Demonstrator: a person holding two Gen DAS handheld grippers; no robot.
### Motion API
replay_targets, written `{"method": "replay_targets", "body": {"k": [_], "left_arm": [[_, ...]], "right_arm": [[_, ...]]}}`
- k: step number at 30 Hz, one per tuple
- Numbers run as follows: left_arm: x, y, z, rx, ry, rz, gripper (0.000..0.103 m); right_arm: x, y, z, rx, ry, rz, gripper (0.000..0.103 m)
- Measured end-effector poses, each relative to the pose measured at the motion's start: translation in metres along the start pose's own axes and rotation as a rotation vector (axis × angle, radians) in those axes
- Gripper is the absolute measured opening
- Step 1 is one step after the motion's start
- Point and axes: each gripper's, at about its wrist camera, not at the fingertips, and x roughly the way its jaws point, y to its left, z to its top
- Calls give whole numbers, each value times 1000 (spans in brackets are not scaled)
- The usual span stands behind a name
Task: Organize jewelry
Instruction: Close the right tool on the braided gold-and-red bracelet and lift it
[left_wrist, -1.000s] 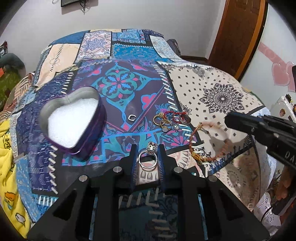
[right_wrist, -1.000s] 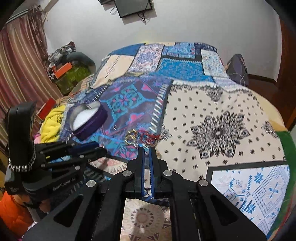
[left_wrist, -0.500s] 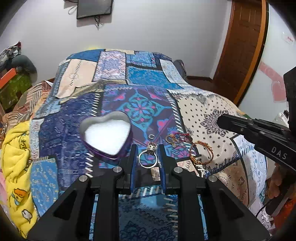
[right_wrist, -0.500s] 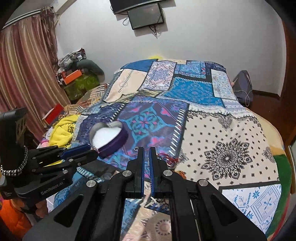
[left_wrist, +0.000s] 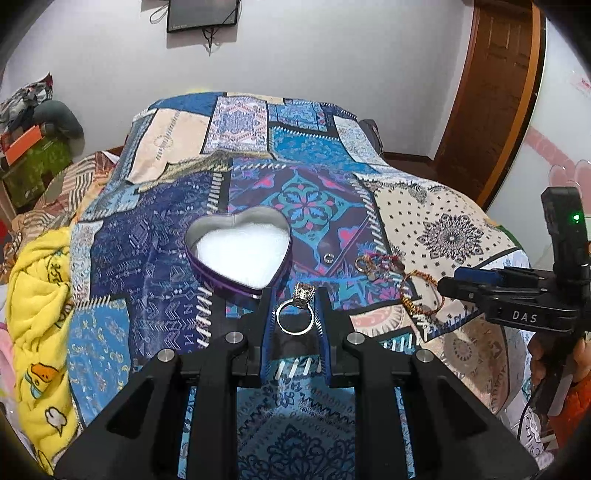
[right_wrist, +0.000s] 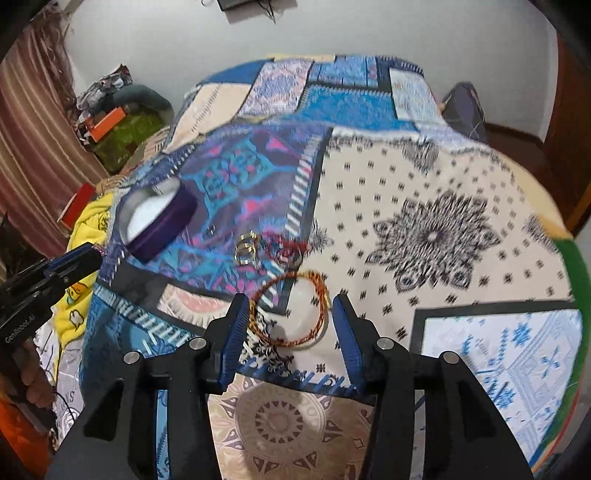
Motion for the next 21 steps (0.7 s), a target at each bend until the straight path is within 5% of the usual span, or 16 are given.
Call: {"method": "replay_targets", "body": {"k": [6,9,15,21], "left_arm": [[9,5,-6,-21,31,-1,20],[9,6,-7,-25,34,1,20],[14,5,-8,-28,44,2,20],[10,0,-7,-21,35,-4,20]], "right_arm": [[22,7,-1,-25,68,-7,51],[22,10,-6,-53,55,-5,60],[24,14,-13,-101,17,-38,61],[22,8,-14,-68,-4,-54,35]]}}
